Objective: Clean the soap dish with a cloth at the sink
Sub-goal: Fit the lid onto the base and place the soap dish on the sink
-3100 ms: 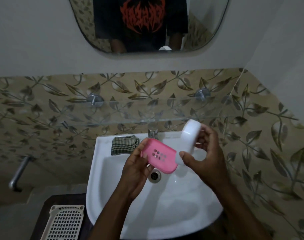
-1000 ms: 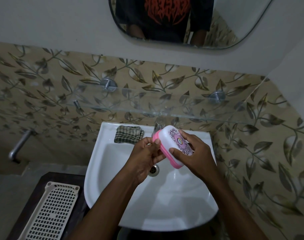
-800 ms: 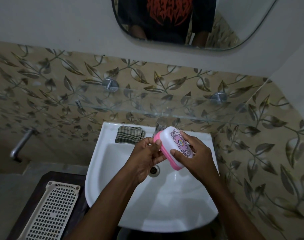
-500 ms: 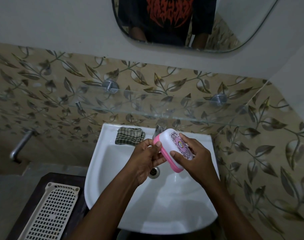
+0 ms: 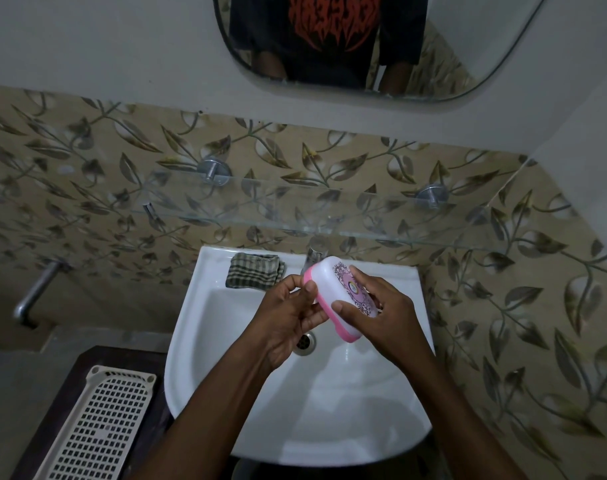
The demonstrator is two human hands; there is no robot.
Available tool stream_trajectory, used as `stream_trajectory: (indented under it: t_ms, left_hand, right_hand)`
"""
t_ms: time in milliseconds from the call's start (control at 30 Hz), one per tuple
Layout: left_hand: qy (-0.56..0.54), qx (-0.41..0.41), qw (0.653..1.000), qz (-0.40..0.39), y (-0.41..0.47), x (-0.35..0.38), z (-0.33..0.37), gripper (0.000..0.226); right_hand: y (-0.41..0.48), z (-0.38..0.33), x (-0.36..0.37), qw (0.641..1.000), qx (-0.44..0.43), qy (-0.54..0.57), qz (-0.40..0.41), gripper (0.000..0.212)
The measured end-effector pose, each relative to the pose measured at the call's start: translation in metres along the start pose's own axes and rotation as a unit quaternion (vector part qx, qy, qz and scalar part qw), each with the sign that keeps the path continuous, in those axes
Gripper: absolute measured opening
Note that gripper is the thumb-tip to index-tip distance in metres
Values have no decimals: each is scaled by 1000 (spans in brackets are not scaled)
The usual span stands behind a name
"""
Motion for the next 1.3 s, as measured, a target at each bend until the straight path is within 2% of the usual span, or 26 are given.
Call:
stream_trajectory:
  t_ms: [100,167,333,400,500,600,700,800,867,933,1067,1200,1300]
  left_hand:
    - [1,-1,1000,11,0,0,1,12]
    - [1,0,1000,15,0,0,3,8]
    - [-27,11,999,17,-4,5,10,11]
    - [-60,29,998,7,-6,9,19,18]
    - [-103,58,993,2,-10,13,33,22]
    - [-50,84,995,13,-13,8,42,16]
    - [52,144,988,31,-14,2,56,32]
    - [182,196,963,27,-16,9,78,44]
    - [269,212,939,25,-17,18,93,39]
    - [332,231,914,32,-14,25,107,33]
    - [457,249,852,50,-1,36,129,42]
    - [549,256,791,85,24,35,137,52]
    - [595,265,752,100,40,35,137,51]
  right_hand:
    - [1,0,1,1000,6,-4,-6,82]
    - [3,-1,1,1000,12,-6,-16,82]
    - [11,-10,2,999,13,-27,-38,85]
    - [9,-14,2,999,17,13,-29,91]
    - [5,-24,-1,995,-14,95,-6,88]
    - [6,-36,-7,992,-44,115,3,87]
    - [14,-46,-21,989,-61,136,19,86]
    - [24,-55,-37,988,-70,132,39,88]
    - [33,-58,-46,987,-70,136,39,87]
    - [44,-63,-53,988,-73,129,28,79]
    - [66,-72,-68,991,-87,101,5,69]
    - [96,-68,-74,996,-88,8,3,84]
    - [113,-61,-71,997,-76,-29,0,94]
Point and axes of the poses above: each hand's wrist, its own y-axis towards the middle knuckle, its own x-axis out of the palm, z = x × y, the point moved 3 cm from there along y, towards the middle knuckle, and after that the axes turned 8 degrees about -z, right-handed, at the moved point
